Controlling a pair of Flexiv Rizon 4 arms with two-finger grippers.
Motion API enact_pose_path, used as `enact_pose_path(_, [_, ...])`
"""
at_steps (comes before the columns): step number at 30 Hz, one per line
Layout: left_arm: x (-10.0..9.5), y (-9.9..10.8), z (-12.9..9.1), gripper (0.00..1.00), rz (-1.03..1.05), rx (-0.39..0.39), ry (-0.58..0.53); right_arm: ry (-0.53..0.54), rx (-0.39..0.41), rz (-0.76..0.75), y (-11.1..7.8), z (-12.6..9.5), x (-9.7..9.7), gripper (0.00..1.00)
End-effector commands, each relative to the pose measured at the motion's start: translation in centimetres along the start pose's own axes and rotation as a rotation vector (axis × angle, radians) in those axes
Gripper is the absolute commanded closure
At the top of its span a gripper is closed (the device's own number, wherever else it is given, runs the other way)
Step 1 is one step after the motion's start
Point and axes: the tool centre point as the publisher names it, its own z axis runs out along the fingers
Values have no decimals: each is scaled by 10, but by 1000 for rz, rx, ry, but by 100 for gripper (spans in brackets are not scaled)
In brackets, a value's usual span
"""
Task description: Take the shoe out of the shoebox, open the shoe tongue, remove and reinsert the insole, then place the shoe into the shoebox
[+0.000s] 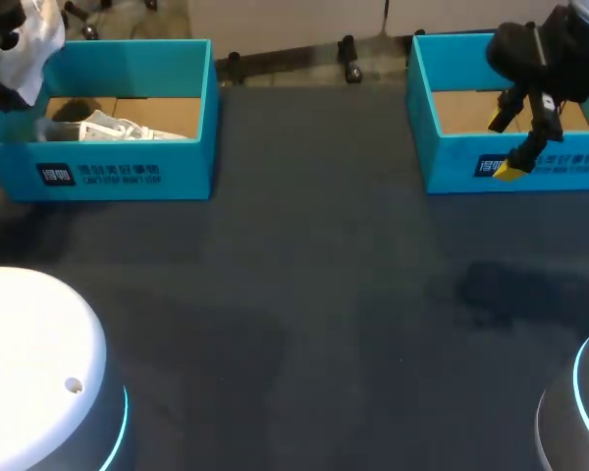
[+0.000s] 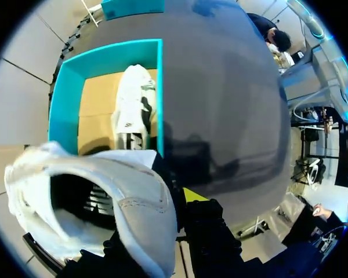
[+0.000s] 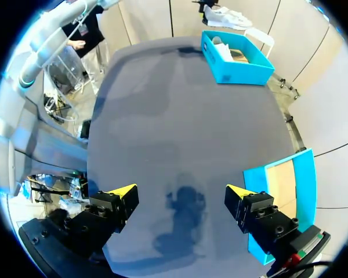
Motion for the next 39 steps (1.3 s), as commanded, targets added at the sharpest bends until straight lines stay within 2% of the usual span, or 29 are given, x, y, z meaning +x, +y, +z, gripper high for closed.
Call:
enact_pose_path(1, [-38,0,3,100,0,6,33,3,3,0,1,0,-2,0])
enact_pose_path(4, [-62,1,3,100,-15,-2,34,3,3,0,1,0,-2,0])
enact_pose_path(5, [-62,1,3,100,-15,-2,34,3,3,0,1,0,-2,0])
enact_pose_path(7, [-77,-1,4,100,-37,-38,22,3,3,0,1,0,-2,0])
enact_pose_path(12, [-106,-6,8,100,-48,-71,44,3,3,0,1,0,-2,0])
enact_pose_path(17, [-124,-10,10,100,-55,-67,59,3,3,0,1,0,-2,0])
enact_pose_path(39, [-128,-11,10,100,-78,-66,68,3,3,0,1,0,-2,0])
